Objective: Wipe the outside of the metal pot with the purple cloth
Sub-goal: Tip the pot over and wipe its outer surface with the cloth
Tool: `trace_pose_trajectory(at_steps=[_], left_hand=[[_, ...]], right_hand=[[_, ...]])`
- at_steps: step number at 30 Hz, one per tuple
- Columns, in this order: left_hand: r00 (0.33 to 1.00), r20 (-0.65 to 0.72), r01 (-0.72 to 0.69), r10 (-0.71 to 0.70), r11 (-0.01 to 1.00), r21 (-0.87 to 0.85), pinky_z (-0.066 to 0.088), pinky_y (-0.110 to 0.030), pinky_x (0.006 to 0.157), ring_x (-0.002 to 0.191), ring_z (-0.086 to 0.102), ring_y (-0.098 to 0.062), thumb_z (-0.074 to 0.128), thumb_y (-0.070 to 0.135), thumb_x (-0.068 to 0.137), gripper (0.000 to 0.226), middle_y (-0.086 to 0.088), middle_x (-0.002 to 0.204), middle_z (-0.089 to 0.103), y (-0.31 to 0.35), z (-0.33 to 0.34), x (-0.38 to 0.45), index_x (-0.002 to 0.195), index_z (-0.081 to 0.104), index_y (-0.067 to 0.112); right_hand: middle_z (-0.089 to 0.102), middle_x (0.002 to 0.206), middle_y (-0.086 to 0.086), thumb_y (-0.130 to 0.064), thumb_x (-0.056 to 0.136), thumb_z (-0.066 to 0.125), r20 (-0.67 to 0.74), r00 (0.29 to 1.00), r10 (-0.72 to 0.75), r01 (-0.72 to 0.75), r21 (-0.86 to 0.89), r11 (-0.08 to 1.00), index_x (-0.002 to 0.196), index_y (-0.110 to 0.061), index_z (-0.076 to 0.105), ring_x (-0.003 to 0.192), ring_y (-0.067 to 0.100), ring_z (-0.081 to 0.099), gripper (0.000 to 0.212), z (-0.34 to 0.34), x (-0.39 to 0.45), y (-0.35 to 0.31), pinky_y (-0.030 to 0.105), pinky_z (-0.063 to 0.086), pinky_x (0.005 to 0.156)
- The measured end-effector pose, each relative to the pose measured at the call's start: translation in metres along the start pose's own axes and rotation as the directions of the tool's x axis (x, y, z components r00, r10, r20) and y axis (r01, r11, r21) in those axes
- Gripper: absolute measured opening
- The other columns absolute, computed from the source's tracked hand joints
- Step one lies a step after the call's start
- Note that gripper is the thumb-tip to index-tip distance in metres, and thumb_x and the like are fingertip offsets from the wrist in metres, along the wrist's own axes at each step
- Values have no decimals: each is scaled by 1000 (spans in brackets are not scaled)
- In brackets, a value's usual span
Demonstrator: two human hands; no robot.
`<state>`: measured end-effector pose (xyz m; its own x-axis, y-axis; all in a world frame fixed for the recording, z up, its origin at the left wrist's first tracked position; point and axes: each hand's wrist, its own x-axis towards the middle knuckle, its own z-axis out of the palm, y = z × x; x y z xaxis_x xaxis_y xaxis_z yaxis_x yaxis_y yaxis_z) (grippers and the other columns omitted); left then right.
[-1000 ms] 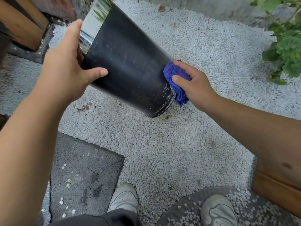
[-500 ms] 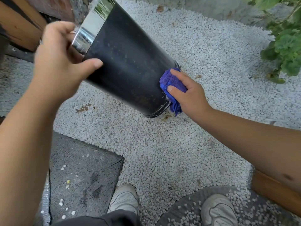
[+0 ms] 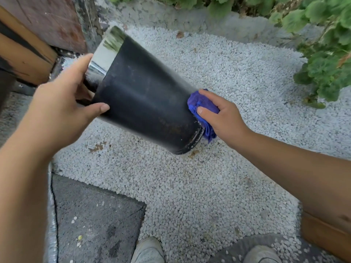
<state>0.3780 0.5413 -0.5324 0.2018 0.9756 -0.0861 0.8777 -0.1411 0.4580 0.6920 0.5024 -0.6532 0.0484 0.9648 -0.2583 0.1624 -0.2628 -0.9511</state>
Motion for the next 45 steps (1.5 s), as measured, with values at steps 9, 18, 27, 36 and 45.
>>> trace_pose_trajectory(at_steps=[9,18,27,36,45], left_hand=[[971,-92,-198,221,957,211,34,-40,107,130,41,-29,82,29,77,89,-17,145,44,19,12,18,152,37,17],[989,-118,-67,88,983,171,23,-35,110,142,27,-24,84,36,71,104,-9,156,24,12,14,15,156,24,32],[990,-109,-74,92,985,155,24,-37,112,141,28,-32,84,38,71,102,-12,156,24,11,16,22,153,23,37],[992,-95,-63,80,984,168,31,-51,114,142,26,-36,83,39,74,98,-13,156,21,23,15,31,151,23,37],[997,-57,-32,50,961,275,32,-60,112,140,24,-48,79,46,77,93,-22,154,21,30,10,48,149,21,37]], right_hand=[[70,112,-9,-14,89,69,33,993,116,-119,166,979,126,-25,62,102,7,68,39,-19,27,4,26,53,91],[70,115,-9,-20,84,71,103,993,57,-69,112,991,119,-33,64,106,8,67,38,-12,26,-9,25,52,92],[64,125,-15,-25,86,68,117,993,9,-12,26,1000,118,-45,62,111,1,63,38,-9,8,-15,26,50,98],[65,109,-29,-24,87,68,62,998,-9,7,34,999,123,-47,58,108,-4,62,44,-2,-10,-14,21,49,95],[57,133,-15,-24,90,67,10,1000,-20,20,16,1000,134,-36,55,113,-8,57,48,11,-23,-16,20,46,100]])
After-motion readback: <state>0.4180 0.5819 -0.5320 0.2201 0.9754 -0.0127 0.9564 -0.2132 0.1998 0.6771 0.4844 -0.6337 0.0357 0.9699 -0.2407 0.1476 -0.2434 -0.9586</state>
